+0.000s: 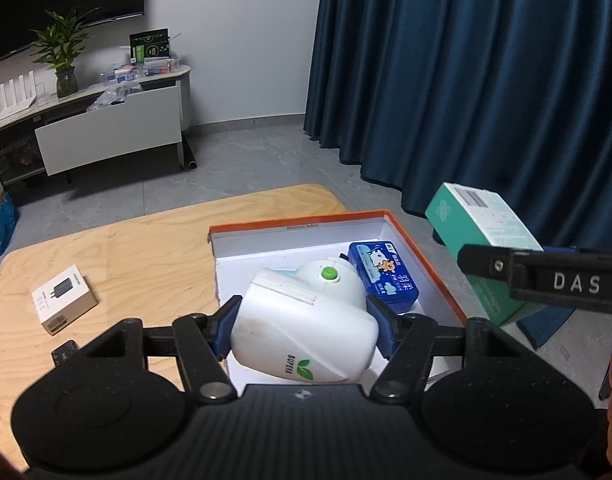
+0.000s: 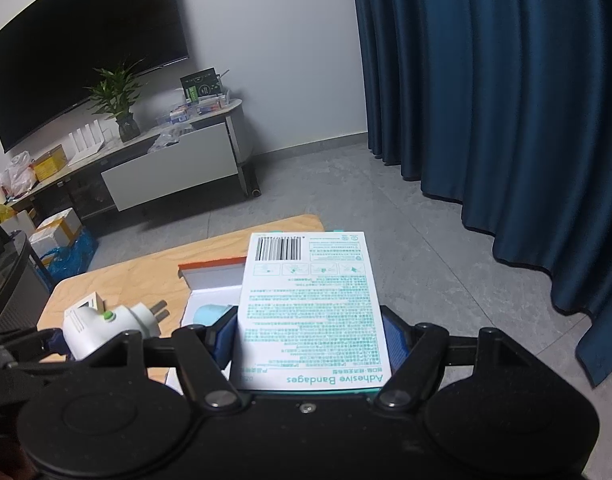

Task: Organize rigid objects
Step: 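Carry the device with the left tool while the right tool carries the bandage box to the lid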

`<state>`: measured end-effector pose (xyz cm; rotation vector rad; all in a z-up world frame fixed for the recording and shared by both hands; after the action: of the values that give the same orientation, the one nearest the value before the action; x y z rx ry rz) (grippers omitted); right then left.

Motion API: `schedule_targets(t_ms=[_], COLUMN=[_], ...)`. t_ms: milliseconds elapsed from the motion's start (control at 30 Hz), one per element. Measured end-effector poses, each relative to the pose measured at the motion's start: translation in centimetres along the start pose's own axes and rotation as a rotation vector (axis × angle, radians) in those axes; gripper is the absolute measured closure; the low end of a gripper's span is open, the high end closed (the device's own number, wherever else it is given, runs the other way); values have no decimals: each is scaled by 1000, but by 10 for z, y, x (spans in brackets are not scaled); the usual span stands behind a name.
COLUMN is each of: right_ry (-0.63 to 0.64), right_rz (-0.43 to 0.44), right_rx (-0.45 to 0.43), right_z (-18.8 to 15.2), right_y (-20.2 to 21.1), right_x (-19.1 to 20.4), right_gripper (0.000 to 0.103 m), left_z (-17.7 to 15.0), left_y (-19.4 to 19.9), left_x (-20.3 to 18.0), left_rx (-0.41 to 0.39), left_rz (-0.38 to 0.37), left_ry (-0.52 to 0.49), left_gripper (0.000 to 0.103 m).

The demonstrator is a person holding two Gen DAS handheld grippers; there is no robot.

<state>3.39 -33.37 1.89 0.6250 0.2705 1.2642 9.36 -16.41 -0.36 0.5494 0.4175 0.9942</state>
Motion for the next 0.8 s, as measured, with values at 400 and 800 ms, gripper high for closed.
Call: schedule_targets(t_ms=[400,800], right_ry=[17,33], right_rz=[16,21], right_rx=[26,41], right_z=[7,13], right_y=[-19,-36], right_x=[0,0], right_gripper=[19,18], left_z=[4,5], left_y=[-12,-22], left_x=[-15,-18], left_rx=[13,27], left_rz=[-25,-35], left_ry=[-26,-30], left_gripper=[37,37])
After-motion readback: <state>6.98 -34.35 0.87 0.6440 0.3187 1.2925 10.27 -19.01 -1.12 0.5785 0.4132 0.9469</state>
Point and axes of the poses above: each gripper's, at about its wrist camera, not at the fingertips, and y roughly against the way its jaws point, x to its left, z to its top, the point moved 3 cm from there along -y, roughly the way its jaws point, and after that the axes turned 2 degrees about -x, right-handed, at the moved point
